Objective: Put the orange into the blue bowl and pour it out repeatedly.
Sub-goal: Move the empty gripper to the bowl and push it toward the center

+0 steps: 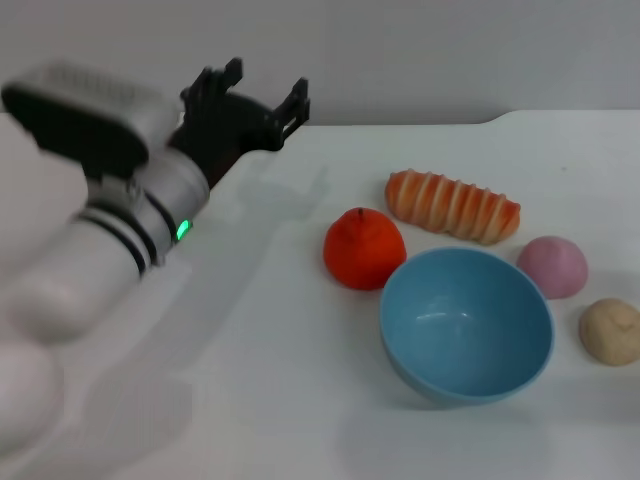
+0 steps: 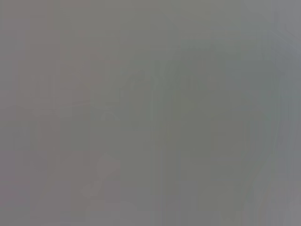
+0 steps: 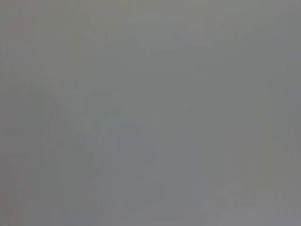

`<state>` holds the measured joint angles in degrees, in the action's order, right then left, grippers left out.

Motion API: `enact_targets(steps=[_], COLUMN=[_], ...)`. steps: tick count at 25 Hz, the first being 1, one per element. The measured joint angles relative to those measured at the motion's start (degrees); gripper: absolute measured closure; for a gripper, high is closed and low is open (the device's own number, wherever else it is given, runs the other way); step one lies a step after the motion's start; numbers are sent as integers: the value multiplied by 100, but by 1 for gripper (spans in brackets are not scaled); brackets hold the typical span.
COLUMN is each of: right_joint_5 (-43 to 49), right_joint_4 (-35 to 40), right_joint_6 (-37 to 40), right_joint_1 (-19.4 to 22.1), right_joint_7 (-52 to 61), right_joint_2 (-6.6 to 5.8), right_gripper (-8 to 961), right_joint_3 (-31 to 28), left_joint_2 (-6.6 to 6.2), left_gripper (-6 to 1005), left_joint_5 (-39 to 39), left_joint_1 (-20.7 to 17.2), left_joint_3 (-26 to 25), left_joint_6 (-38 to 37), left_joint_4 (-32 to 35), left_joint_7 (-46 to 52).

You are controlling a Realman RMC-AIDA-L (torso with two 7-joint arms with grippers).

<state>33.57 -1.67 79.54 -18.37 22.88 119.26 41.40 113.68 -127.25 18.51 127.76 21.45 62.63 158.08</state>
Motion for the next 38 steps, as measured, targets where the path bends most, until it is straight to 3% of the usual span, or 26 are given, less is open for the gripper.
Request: enact_targets(steps=[2, 4, 6, 11, 15, 18, 22, 27, 38], right_joint_5=[0, 8, 27, 40, 43, 44, 45, 45, 17], right_joint_4=[0, 0, 0, 15, 27, 34, 45, 54, 63], right_joint_6=[-2, -2, -2, -2, -2, -2, 0, -89, -244], right_joint_1=[-11, -26, -36, -66, -94, -111, -116, -117, -88], right_joint_7=[2, 1, -15, -20, -27, -29, -29, -30, -30], right_joint_2=[0, -2, -4, -13, -16, -17, -18, -19, -26], right_gripper=[220, 221, 222, 225, 227, 228, 231, 233, 239], right_joint_3=[-1, 1, 5, 33, 45, 39, 18, 3, -1], left_joint_2=[-100, -121, -37, 405, 391, 400, 404, 417, 438], left_gripper=[237, 242, 275, 357, 422, 363, 273, 175, 182], left_joint_5=[-138, -203, -228, -177, -27, 19, 380, 779, 865], left_joint_1=[-53, -95, -123, 25, 221, 295, 315, 236, 146], left_joint_3=[-583, -1143, -1784, -3535, -4175, -4680, -4986, -4928, -3842], left_joint_6=[-1219, -2277, -3346, -6012, -7270, -8171, -9047, -9361, -8698], left_joint_4=[617, 1071, 1449, 1885, 1993, 2145, 2377, 2343, 1858], left_joint_7=[-47, -143, -358, -1250, -1367, -1368, -1336, -1188, -1149])
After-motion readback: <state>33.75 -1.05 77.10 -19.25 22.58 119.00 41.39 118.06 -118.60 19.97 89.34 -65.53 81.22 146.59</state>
